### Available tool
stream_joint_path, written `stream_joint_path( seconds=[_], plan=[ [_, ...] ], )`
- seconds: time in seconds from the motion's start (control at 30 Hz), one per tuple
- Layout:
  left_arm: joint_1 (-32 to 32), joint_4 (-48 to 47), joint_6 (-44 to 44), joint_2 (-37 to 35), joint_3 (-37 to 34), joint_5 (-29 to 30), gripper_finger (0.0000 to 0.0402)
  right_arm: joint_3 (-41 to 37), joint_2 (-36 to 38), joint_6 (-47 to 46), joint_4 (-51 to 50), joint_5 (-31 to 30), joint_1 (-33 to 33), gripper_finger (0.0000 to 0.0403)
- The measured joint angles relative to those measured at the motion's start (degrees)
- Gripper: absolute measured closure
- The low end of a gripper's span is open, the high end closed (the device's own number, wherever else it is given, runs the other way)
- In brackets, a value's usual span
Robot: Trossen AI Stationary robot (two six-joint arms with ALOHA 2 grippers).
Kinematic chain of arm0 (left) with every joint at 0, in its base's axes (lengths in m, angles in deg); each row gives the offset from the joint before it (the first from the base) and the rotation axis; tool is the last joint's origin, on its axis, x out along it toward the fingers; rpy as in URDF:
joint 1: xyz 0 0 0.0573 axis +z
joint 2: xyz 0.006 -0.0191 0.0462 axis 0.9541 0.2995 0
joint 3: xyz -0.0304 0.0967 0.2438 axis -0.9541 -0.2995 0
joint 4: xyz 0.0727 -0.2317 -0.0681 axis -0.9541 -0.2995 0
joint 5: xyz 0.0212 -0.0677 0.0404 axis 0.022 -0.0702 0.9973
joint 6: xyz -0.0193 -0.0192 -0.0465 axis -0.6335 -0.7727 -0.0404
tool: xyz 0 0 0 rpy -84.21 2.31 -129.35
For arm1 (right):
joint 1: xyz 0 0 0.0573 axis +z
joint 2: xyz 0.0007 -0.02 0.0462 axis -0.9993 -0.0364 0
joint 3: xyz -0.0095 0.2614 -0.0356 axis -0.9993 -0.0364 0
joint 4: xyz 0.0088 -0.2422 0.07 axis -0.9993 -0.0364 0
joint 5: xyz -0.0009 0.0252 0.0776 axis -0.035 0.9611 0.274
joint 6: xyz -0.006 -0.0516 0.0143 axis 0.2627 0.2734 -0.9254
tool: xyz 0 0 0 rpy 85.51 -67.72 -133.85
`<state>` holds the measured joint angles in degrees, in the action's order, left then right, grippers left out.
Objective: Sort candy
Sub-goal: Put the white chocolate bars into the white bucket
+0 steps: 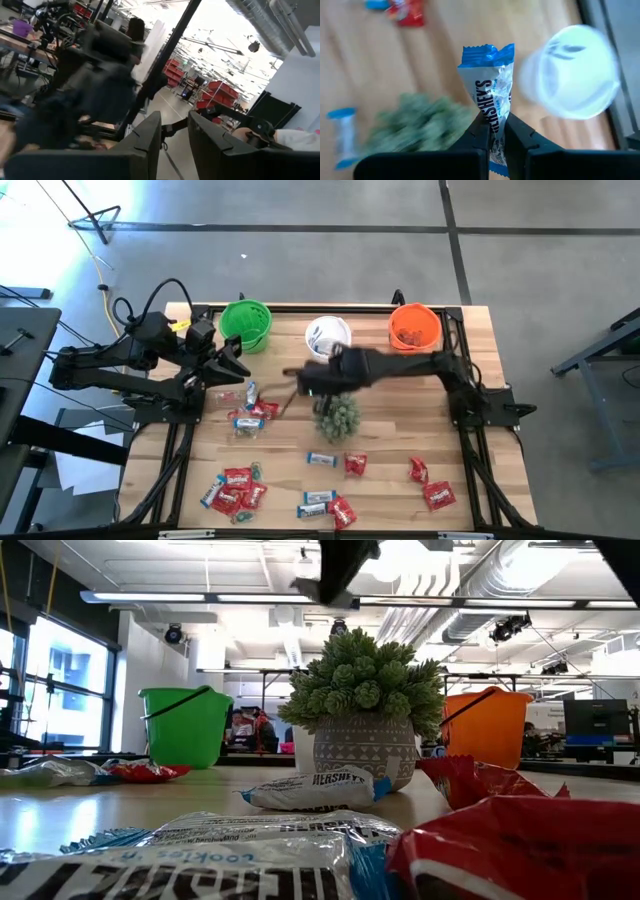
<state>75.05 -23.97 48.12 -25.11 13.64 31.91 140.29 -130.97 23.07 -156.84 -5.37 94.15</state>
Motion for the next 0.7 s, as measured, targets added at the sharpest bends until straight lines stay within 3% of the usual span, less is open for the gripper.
stream_joint_path(
  seconds=[0.43,0.57,0.7],
  plan=[
    [0.0,0.1,6.7,0.0,0.0,17.0,0.0319,0.1,0.0,13.1,7.9,-0.7,-18.0,0.0384],
    [0.0,0.1,8.3,0.0,0.0,21.6,0.0319,-0.8,-0.1,14.9,9.1,2.1,-22.7,0.0371],
    [0.0,0.1,9.8,0.0,0.0,23.7,0.0319,-2.8,-0.2,16.8,10.6,8.1,-25.9,0.0329]
  ],
)
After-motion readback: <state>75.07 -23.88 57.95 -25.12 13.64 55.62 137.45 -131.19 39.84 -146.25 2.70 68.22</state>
